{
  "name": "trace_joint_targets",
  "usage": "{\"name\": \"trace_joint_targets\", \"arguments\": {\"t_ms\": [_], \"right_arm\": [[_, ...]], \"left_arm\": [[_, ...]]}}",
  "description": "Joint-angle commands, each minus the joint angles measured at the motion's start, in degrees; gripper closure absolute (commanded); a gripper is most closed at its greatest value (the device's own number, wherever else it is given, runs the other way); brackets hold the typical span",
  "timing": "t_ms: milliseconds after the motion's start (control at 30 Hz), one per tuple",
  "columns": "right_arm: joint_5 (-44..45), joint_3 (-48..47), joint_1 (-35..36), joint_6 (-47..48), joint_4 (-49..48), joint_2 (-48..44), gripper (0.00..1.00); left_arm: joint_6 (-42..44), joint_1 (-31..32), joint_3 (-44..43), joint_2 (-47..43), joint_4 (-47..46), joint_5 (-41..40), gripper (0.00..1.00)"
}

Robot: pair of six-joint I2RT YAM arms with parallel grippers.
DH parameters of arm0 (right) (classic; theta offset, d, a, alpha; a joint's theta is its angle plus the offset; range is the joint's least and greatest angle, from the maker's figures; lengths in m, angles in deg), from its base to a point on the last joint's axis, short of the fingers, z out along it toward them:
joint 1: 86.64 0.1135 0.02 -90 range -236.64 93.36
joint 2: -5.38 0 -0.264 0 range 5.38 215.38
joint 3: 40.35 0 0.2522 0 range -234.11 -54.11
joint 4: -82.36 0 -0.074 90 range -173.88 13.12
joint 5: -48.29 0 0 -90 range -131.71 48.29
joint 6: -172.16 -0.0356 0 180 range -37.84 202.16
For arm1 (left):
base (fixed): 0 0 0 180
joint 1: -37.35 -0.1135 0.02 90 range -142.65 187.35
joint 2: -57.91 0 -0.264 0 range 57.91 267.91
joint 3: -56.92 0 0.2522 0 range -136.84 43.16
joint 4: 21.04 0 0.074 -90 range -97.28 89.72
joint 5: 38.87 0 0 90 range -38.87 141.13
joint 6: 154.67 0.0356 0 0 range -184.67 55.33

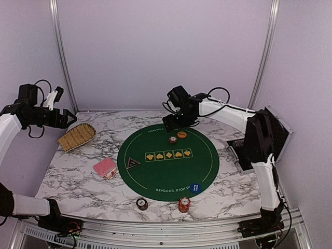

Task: Distribute texas hold em gaming equipment
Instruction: Pick up the pile of poker chips from the pile of poker chips.

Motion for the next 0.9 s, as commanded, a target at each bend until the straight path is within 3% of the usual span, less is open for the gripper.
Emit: {"name": "trace_joint_targets", "arguments": {"t_ms": [0,300,433,533,667,767,867], "right_arm": [[4.4,13.2,6.4,0.8,-4.2,-14.8,0.01],[-2.0,40.2,7.0,-7.0,-12.9,-35.5,0.01],[11.7,44.1,14.0,-9.6,-8.3,-40.7,0.01],[7.8,47.1,13.9,-10.8,-7.8,-44.5,0.01],[-4.5,54.2,8.8,-9.6,-13.7,-50.1,0.01],[-4.7,58.1,9.5,-10.7,-15.1,-53.9,0.01],[-0.7,58.2,14.2,-13.2,-9.6,-54.9,0.01]], "left_arm": [[-0.1,-0.3,-1.9,-1.0,1.0,-3.7,0.01],[-1.1,-0.3,-3.3,-0.2,0.9,-9.0,0.01],[-0.9,-0.3,-3.3,0.2,1.0,-10.0,0.01],[-0.5,-0.3,-2.7,-0.3,0.9,-10.0,0.01],[-1.0,-0.3,-1.0,-1.5,0.8,-9.5,0.01],[-1.3,-0.3,0.1,-1.9,0.5,-8.7,0.01],[-1.2,-0.3,0.1,-1.7,0.4,-8.5,0.01]]}}
